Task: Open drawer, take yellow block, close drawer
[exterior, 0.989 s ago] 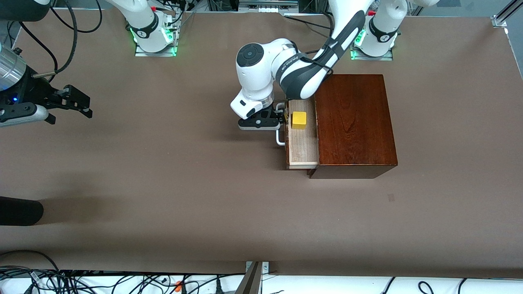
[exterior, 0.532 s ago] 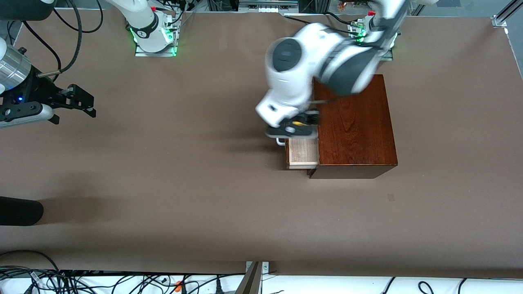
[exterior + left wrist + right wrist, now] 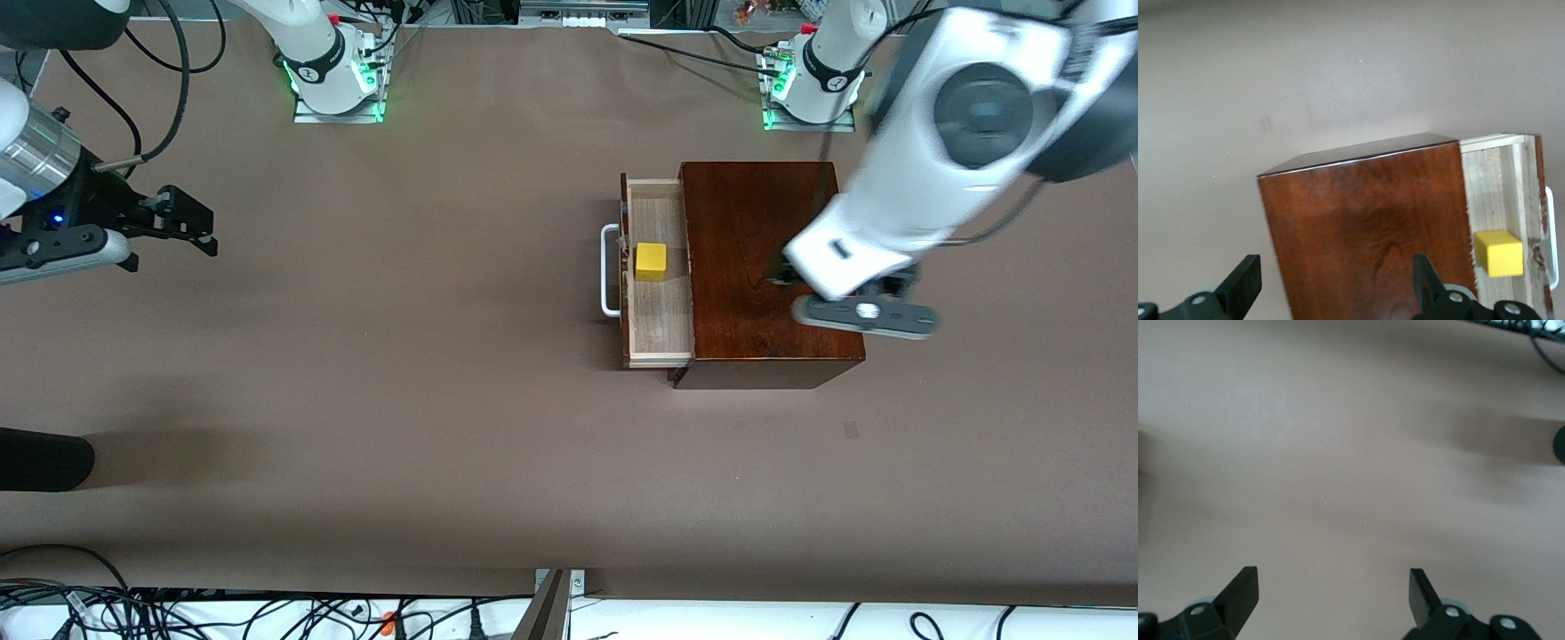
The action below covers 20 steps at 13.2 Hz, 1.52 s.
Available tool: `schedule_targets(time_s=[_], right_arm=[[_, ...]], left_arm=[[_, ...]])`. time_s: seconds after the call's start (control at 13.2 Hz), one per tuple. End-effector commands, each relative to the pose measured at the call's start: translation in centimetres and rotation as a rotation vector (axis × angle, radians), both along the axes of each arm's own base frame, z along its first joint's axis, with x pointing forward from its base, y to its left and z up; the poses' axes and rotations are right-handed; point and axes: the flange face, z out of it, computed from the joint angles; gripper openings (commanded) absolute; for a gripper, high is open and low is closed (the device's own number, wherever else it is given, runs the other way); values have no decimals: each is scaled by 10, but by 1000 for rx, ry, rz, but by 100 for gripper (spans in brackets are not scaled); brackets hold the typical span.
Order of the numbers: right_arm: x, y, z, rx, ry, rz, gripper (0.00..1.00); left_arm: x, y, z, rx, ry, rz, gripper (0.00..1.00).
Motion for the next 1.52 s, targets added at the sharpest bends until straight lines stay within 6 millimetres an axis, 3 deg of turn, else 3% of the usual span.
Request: schedule_targets(time_s=[0.0, 0.15, 0.3, 0.61, 0.76, 0.91, 1.06, 1.29, 1.44], right_arm=[[-9, 54, -12, -15, 36, 101, 100], [-14, 112, -40, -25, 83, 192, 100], [-29, 175, -56, -37, 97, 297, 100], [-76, 309, -73, -33, 42, 574, 100], [-90, 373, -83, 0, -40, 674, 100], [-92, 425, -107, 32, -88, 745, 100], [-83, 458, -133, 53, -140, 883, 100], [-110, 506, -156, 54, -147, 1010, 100], [-115, 512, -168, -7, -157, 1097, 100]], left_arm=[[-4, 51, 5, -49, 75, -8, 100], [-16, 69, 19, -41, 52, 25, 100], [-36, 81, 29, -31, -27, 51, 100], [-63, 103, 18, -31, -120, 86, 100], [-72, 117, 16, -63, -103, 118, 100], [-72, 122, 14, -75, -78, 116, 100], [-74, 122, 15, -72, -66, 109, 100], [-72, 126, 16, -71, -69, 114, 100], [-71, 127, 17, -73, -71, 117, 100]])
